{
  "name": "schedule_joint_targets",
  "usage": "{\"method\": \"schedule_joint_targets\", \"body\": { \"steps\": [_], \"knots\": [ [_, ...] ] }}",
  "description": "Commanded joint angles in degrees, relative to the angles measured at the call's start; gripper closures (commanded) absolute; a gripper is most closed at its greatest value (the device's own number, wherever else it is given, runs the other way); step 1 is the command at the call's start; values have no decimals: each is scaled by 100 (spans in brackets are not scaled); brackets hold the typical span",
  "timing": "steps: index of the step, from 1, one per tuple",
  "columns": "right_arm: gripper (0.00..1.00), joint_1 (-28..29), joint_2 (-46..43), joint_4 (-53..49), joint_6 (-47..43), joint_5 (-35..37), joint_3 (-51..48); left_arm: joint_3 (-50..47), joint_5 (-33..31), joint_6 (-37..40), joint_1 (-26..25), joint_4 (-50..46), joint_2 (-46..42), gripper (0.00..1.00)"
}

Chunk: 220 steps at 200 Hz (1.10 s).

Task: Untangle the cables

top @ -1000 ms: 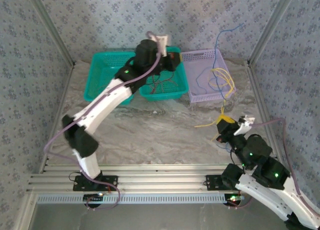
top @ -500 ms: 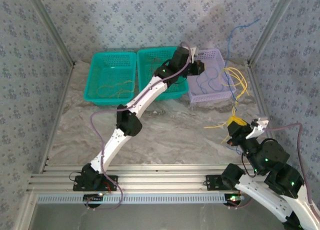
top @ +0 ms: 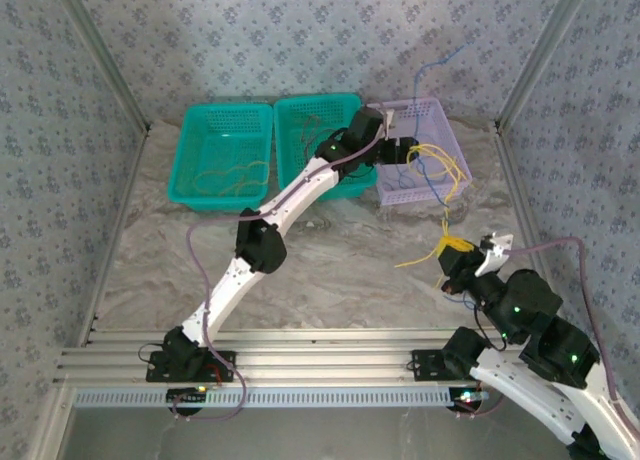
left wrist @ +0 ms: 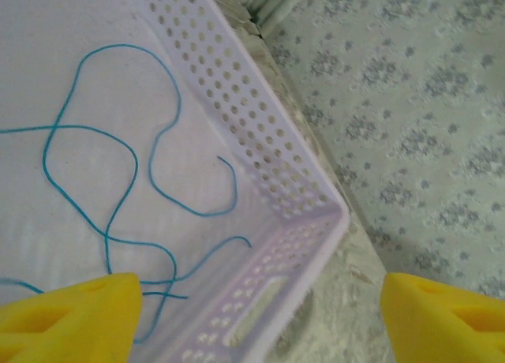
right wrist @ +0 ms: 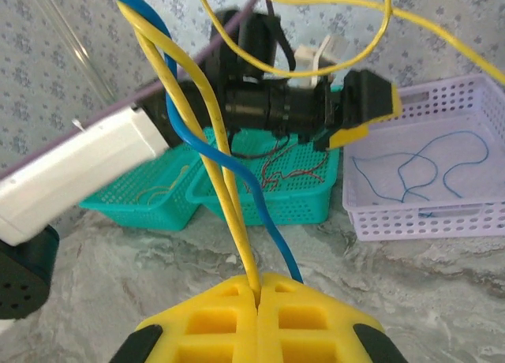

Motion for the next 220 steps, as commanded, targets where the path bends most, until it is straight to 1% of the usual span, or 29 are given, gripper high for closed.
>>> {"method": "schedule_joint_targets", "body": {
  "steps": [1, 5, 8, 24, 31, 34, 37, 57, 78, 94, 116, 135, 177, 194, 220],
  "knots": [
    [100, -29, 38, 134, 51, -228, -26, 297, -185, 606, -224, -453, -1330, 18],
    [100, -33, 44, 134, 53, -246, -31, 283, -218, 646, -243, -510, -1453, 14],
    [100, -35, 52, 138, 58, -265, -33, 267, -225, 669, -254, -558, -1538, 12],
    [100, -28, 73, 246, 125, -334, -36, 244, -318, 715, -272, -830, -1930, 10],
    [100, -29, 72, 319, 140, -379, -53, 234, -362, 728, -280, -1107, -2074, 8],
    [100, -31, 74, 335, 152, -402, -56, 220, -367, 729, -275, -1166, -2134, 3],
    [100, -28, 74, 354, 158, -420, -66, 210, -384, 734, -283, -1235, -2190, 1],
    [100, -31, 83, 420, 197, -495, -78, 90, -640, 819, -358, -1716, -2552, 0],
    [100, -28, 133, 523, 221, -638, -121, -412, -1109, 787, -387, -2053, -3109, 0],
    [100, -31, 289, 583, 236, -871, -114, -1246, -1434, 736, -387, -2012, -3754, 0],
    [100, -28, 467, 689, 308, -1123, -143, -3140, -1936, 533, -387, -1423, -5014, 0],
    [100, -29, 501, 889, 357, -1276, -269, -4364, -2195, 432, -371, -1166, -5898, 0],
    [100, -26, 793, 1443, 462, -1821, -432, -5912, -2610, -10, -313, -1587, -7111, 0],
    [100, -31, 849, 1675, 563, -1867, -509, -6568, -2726, -145, -246, -1687, -7614, 0],
    [100, -24, 1118, 1825, 676, -1919, -499, -7312, -2773, -558, -47, -2199, -8215, 0]
  ]
}}
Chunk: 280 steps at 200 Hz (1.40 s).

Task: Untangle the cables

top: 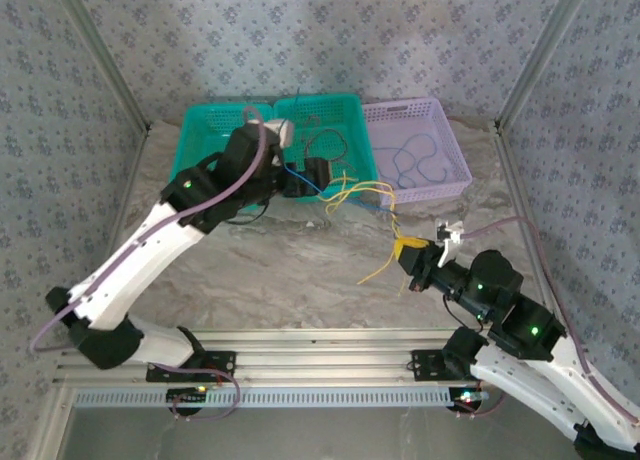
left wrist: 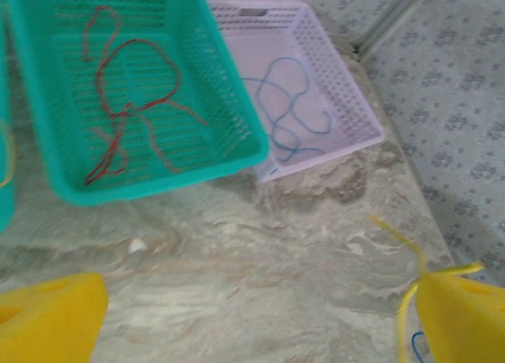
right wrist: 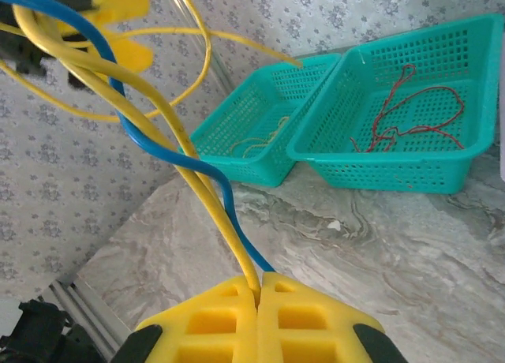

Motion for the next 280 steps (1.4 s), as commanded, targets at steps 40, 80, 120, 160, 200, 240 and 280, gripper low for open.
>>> {"method": "schedule_joint_targets", "body": {
  "steps": [40, 80, 120, 160, 200, 240, 280],
  "knots": [
    [100, -24, 467, 934, 319, -443, -61, -1471, -39, -894, 362, -911, -1199, 0],
    [100, 12, 1151, 1327, 268, -1137, -183, -2301, 190, -1349, 370, 21, -2060, 0],
    [100, 235, 1553, 1789, 250, -1529, -419, -2590, -132, -1590, 387, 769, -2426, 0],
    [100, 484, 1818, 2148, 281, -1740, -583, -2669, -150, -1669, 526, 1260, -2461, 0],
    [100, 681, 2000, 2344, 74, -2078, -602, -2763, -111, -1637, 848, 1064, -2328, 1],
    [100, 791, 2056, 2483, -53, -2327, -665, -3121, 332, -1845, 1713, 1266, -2550, 0],
    [100, 926, 2252, 2536, -129, -2547, -599, -3232, 620, -2016, 1921, 1604, -2392, 0]
  ]
}}
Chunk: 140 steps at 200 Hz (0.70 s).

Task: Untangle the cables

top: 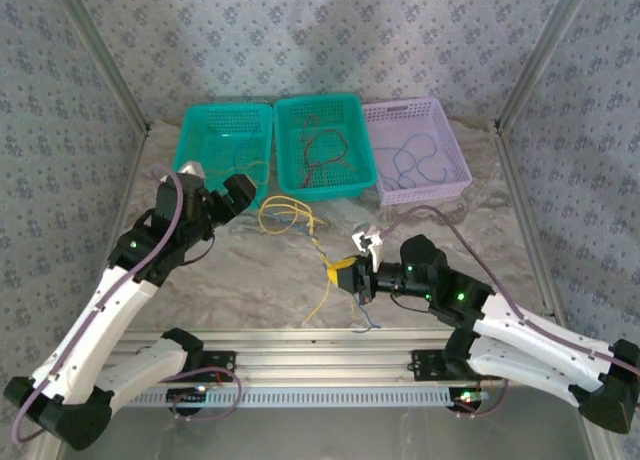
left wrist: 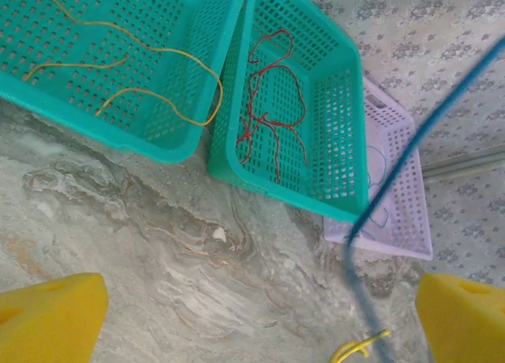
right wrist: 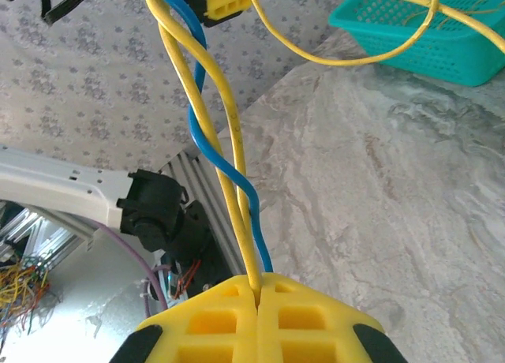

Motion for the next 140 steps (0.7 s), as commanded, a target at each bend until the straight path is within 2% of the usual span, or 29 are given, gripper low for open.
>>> {"method": "schedule_joint_targets", "body": {
  "steps": [1, 34, 65, 83, 114, 118, 140],
  "knots": [
    [100, 98, 91, 228, -186, -259, 52, -20, 319, -212, 76, 470, 14, 1],
    [100, 198, 260, 282, -220, -304, 72, -82, 507, -316, 96, 809, 57, 4],
    [100, 219, 203, 365, -180, -337, 80, -95, 546, -207, 111, 787, 64, 25],
    [100, 227, 196, 406, -163, -430, 113, -145, 576, -168, 141, 725, 86, 34],
    [100, 245, 199, 403, -158, -507, 168, -251, 587, -127, 200, 671, 103, 34],
    [100, 253, 202, 412, -158, -519, 169, -266, 593, -131, 216, 683, 94, 37],
    [100, 261, 207, 414, -167, -556, 156, -271, 681, -87, 293, 742, 110, 63]
  ]
}}
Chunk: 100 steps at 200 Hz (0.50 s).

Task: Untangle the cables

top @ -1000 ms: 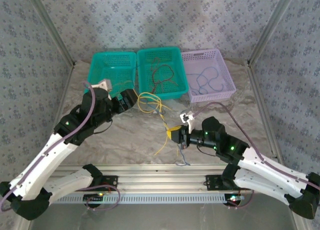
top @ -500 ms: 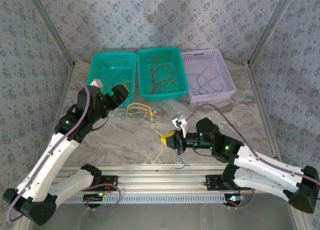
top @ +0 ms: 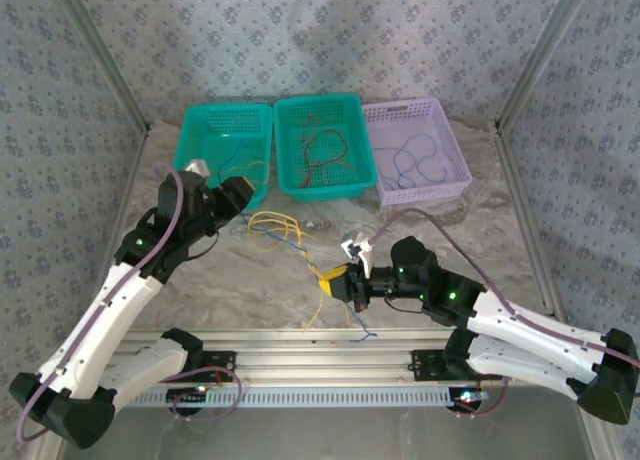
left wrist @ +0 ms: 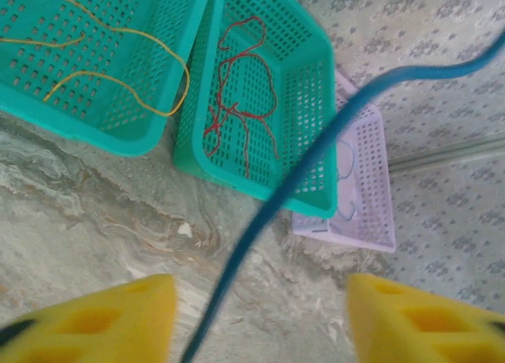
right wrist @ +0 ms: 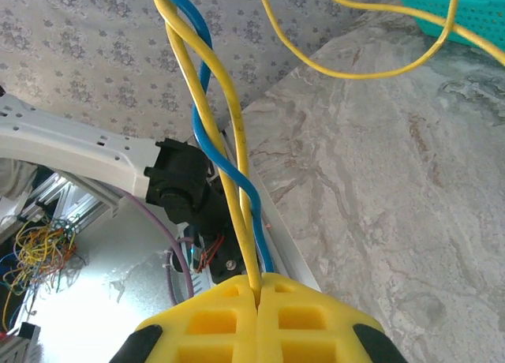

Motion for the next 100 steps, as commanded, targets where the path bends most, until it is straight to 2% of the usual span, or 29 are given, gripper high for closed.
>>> {"method": "schedule_joint_targets", "body": {
  "steps": [1, 31, 75, 85, 100],
  "knots": [
    [100, 52, -61, 237, -71, -165, 154, -3, 161, 107, 103, 172, 23, 64],
    [100, 45, -30, 169, -106, -46, 118, 74, 277, 170, 159, 164, 41, 100],
    [100, -195, 51, -286, -303, 562, 78, 25, 142, 252, 172, 61, -134, 100],
    [87, -327, 74, -351, -335, 625, 66, -23, 107, 246, 172, 24, -165, 100],
    [77, -584, 114, -376, -411, 513, 79, -100, 60, 218, 172, -25, -175, 100]
  ]
}}
